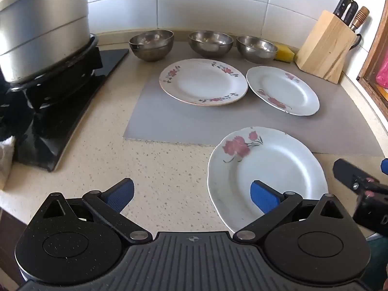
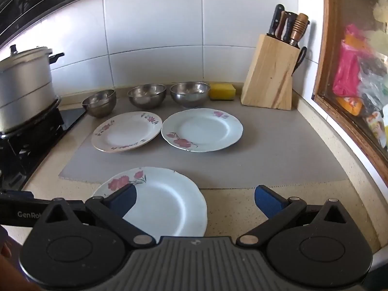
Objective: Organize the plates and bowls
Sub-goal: 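Move both tools toward the rim of the nearest flowered plate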
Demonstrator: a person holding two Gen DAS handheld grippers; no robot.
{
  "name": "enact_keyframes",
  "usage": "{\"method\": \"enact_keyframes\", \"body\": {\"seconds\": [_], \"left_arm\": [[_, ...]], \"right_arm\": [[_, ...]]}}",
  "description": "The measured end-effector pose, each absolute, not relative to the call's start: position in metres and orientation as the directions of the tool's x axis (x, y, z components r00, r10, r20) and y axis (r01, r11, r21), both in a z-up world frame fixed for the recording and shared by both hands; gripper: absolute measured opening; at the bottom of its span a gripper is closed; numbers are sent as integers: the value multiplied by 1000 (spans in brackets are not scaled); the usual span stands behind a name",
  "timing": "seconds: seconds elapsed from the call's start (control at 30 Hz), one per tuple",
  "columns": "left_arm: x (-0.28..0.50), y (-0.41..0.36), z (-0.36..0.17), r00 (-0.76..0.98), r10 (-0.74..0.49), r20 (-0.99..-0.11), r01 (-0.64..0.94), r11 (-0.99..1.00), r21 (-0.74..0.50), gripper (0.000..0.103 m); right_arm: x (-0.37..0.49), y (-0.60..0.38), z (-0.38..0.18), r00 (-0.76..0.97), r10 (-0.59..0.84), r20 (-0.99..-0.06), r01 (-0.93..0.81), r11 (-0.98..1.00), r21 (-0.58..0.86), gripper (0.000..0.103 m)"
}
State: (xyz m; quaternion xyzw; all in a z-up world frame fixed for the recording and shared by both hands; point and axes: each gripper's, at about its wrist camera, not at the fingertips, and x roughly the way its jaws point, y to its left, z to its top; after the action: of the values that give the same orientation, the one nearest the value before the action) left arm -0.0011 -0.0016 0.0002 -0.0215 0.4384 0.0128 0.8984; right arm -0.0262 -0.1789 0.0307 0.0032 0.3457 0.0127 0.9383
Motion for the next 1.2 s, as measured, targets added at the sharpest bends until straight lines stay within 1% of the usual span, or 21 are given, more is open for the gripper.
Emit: {"method": "enact_keyframes", "body": {"seconds": [0.3, 0.47, 1.2], "left_arm": [[-12, -18, 1, 607, 30, -794, -56, 998, -6, 98], [-13, -17, 4, 594, 26, -804, -57, 998, -10, 98], [-20, -24, 1, 601, 30, -799, -54, 999, -4, 98]], "right_arm": [[-28, -186, 25, 747, 46, -664, -50, 999, 14, 87], [-30, -191, 25, 747, 48, -664, -50, 999, 16, 87], [-37, -198, 22, 747, 49, -663, -41, 999, 27, 87]]}}
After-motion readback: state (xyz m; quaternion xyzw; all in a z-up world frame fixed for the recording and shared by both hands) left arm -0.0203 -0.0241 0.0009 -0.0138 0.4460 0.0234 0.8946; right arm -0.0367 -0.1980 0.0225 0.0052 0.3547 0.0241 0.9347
